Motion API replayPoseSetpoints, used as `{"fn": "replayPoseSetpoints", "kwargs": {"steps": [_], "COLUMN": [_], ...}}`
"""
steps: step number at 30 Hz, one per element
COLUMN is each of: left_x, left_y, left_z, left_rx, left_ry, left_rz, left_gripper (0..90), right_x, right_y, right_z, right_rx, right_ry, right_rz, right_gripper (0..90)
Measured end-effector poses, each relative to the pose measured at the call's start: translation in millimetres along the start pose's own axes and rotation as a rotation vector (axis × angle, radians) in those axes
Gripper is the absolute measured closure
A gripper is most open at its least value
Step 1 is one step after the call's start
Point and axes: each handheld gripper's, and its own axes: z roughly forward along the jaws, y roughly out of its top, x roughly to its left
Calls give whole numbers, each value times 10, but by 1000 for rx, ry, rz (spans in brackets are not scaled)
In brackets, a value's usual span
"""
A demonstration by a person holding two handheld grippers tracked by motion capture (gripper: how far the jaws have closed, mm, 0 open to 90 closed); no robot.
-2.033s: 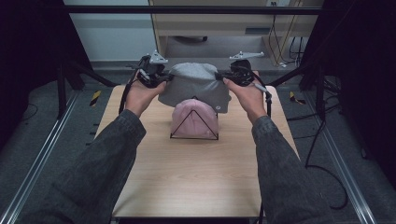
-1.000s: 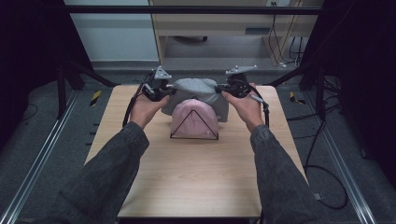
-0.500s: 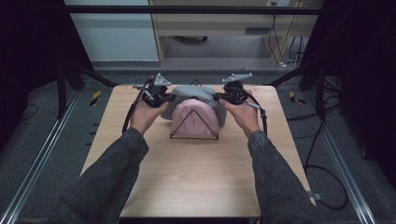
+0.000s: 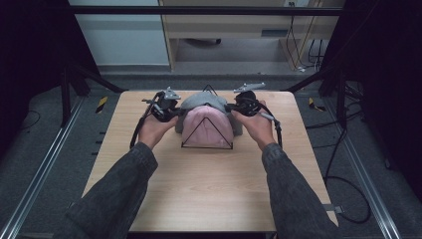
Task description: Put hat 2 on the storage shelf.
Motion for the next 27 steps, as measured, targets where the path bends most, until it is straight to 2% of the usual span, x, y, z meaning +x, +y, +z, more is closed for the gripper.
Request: {"fn": "replayPoseSetpoints", "kwargs": {"steps": [6,17,23,25,27], "left_x": [7,2,18,27,23], "left_y": [-46,-106,-145,-155,-160], "left_z": [25,46,57,62,64], "left_rx": [8,32,47,46,46], "left_ry": [0,5,15,7,5], "left_rz": [-19,-25,-40,-56,-51], "left_gripper": [869,868,868,868,868], "right_x": [30,56,37,29,26], "right_y": [-3,-15,-81,-101,-116], "right_z": [6,18,26,28,24], "right_rx": [9,24,37,35,38], "right_ry": [5,10,-4,-9,-11], "right_rz": [-9,-12,9,9,19], "right_gripper": [857,824,719,706,689]}}
